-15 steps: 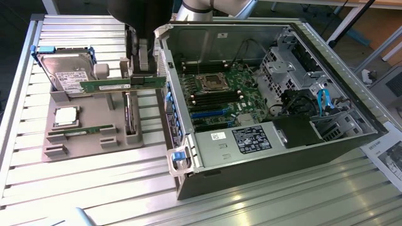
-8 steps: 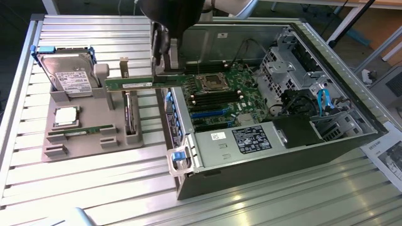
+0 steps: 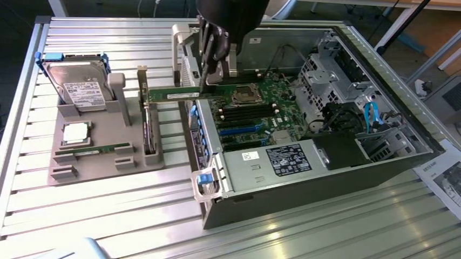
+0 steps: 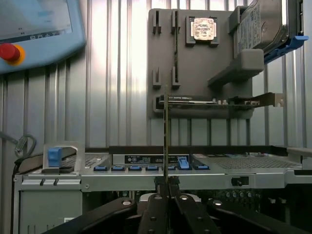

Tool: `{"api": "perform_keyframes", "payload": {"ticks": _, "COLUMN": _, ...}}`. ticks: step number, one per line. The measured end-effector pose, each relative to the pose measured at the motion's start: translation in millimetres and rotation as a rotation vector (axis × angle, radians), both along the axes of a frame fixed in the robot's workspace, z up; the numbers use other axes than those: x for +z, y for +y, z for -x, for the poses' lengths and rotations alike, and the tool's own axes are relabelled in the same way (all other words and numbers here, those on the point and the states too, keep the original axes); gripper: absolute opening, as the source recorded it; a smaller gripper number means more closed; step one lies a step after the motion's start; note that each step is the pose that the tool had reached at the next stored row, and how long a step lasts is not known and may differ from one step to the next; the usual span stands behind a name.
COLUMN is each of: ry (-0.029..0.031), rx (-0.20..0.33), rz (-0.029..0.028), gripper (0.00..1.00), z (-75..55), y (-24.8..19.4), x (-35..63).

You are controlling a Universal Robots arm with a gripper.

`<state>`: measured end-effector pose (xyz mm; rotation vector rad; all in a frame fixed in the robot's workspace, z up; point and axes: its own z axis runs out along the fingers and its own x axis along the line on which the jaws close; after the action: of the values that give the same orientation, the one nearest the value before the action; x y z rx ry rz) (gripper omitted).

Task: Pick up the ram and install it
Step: 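Pick up the ram and move it above insertion slot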

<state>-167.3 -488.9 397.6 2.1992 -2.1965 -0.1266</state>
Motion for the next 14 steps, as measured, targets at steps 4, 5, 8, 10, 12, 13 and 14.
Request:
{"api": "perform_keyframes", "payload": {"ticks": 4, "ry": 0.0, "rx": 0.0, "rz": 0.0, "gripper": 0.12, "z": -12.8, "y": 0.0, "x": 0.0}}
{"api": "perform_keyframes", "payload": {"ticks": 5, "ry": 0.0, "rx": 0.0, "rz": 0.0, "gripper": 0.12, "z": -15.6, "y": 0.0, "x": 0.0}}
{"api": "perform_keyframes", "payload": {"ticks": 8, "ry": 0.0, "rx": 0.0, "rz": 0.0, "gripper": 0.12, "z": -22.8, "y": 0.0, "x": 0.0}}
{"api": "perform_keyframes", "payload": {"ticks": 10, "ry": -0.0001, "rx": 0.0, "rz": -0.0001, "gripper": 0.12, "z": -28.3, "y": -0.1, "x": 0.0}}
{"api": "perform_keyframes", "payload": {"ticks": 12, "ry": 0.0, "rx": 0.0, "rz": 0.0, "gripper": 0.12, "z": -32.5, "y": -0.1, "x": 0.0}}
{"api": "perform_keyframes", "payload": {"ticks": 13, "ry": 0.0, "rx": 0.0, "rz": 0.0001, "gripper": 0.12, "z": -35.2, "y": -0.1, "x": 0.0}}
{"api": "perform_keyframes", "payload": {"ticks": 14, "ry": 0.0, "rx": 0.0, "rz": -0.0001, "gripper": 0.12, "z": -37.3, "y": 0.0, "x": 0.0}}
